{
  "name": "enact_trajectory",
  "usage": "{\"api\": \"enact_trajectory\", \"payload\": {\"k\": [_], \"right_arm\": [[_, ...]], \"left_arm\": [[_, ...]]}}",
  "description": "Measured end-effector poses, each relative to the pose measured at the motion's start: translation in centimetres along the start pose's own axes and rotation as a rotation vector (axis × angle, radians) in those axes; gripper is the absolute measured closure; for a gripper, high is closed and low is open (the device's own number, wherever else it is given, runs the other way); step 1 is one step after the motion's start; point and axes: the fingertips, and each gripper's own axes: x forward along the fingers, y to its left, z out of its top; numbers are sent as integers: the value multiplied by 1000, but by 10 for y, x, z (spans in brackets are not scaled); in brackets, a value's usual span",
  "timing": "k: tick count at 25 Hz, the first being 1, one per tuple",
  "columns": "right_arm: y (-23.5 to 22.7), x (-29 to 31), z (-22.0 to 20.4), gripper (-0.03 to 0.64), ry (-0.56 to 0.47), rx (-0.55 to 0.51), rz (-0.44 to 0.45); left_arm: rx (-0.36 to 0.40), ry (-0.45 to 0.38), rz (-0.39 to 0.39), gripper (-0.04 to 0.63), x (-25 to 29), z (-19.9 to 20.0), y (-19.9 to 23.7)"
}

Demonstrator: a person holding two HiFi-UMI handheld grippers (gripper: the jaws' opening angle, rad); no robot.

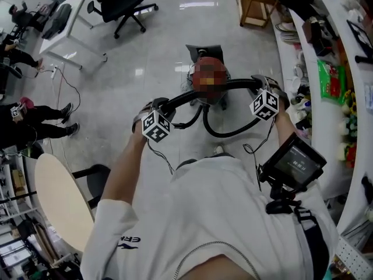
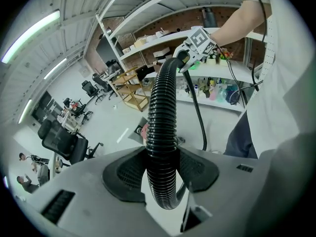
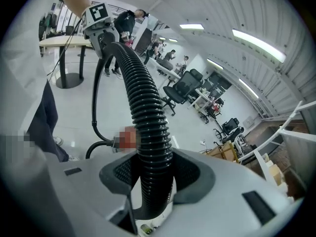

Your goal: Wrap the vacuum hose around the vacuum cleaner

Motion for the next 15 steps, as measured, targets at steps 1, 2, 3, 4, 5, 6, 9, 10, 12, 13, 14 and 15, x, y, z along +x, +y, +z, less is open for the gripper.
{"api": "enact_trajectory", "payload": {"k": [1,2,3,4,5,6,9,10,12,13,14,15], "right_arm": [[-4,6,-1,451,-1,-1,4],[-9,12,-1,451,-2,-1,7],[-13,17,-1,451,-2,-1,10],[-16,21,-1,451,-3,-1,13],[-18,25,-1,451,-1,-2,16],[-21,30,-1,450,1,-5,19],[-30,46,0,449,18,-14,22],[-33,52,0,449,26,-17,22],[-40,63,2,449,45,-21,23],[-43,69,4,449,54,-22,24],[-47,75,7,449,63,-21,24],[-49,80,9,449,72,-20,25]], "left_arm": [[-6,7,-1,428,2,2,3],[-11,14,-1,428,4,4,6],[-17,21,-3,428,6,6,9],[-22,27,-6,428,8,7,12],[-27,32,-9,428,10,8,14],[-32,37,-14,428,12,8,16],[-41,43,-33,428,20,8,25],[-43,42,-41,428,23,8,29],[-50,39,-60,428,30,7,37],[-54,37,-71,428,33,6,42],[-57,34,-83,428,36,5,48],[-59,30,-94,428,39,4,54]]}}
